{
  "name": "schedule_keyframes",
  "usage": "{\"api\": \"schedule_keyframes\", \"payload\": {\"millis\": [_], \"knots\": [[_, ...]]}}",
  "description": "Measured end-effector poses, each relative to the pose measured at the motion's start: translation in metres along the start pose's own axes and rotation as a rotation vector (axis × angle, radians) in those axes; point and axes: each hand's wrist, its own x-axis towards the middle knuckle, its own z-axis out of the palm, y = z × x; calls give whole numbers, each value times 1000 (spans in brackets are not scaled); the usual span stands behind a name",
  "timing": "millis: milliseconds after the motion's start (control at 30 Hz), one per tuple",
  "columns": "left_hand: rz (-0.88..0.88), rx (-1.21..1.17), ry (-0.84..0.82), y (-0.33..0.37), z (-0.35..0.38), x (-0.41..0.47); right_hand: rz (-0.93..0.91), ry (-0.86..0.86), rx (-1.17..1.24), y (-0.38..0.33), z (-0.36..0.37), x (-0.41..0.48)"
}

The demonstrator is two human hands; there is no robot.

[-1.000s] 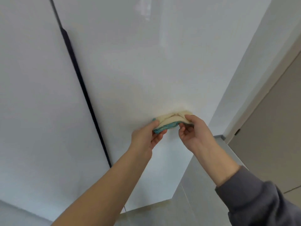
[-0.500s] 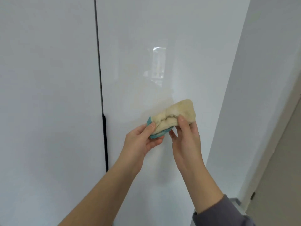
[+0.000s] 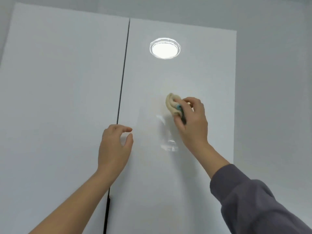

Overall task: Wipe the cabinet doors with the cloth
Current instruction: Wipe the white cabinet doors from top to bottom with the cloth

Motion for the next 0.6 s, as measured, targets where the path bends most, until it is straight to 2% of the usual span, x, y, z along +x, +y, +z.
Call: {"api": "schedule_keyframes", "payload": {"millis": [67,133,200,333,433,500,600], "knots": [[114,148,54,-15,-1,24,-105,-98,-156,17,19,5],[241,271,78,-26,-2,51,-171,-110,-190,20,33,2],[351,384,67,-33,-2,76,-328,-153,-199,18,44,-8],[382,539,33,-42,9,104,-821,-326,-217,21,52,-17],[393,591,59,-54,19,105,-1037,-349,-265,25,56,19],[408,604,79,-58,23,102,-1020,-309,-289,23,61,54],[434,609,113,-62,24,104,-778,-195,-292,16,76,120]]}}
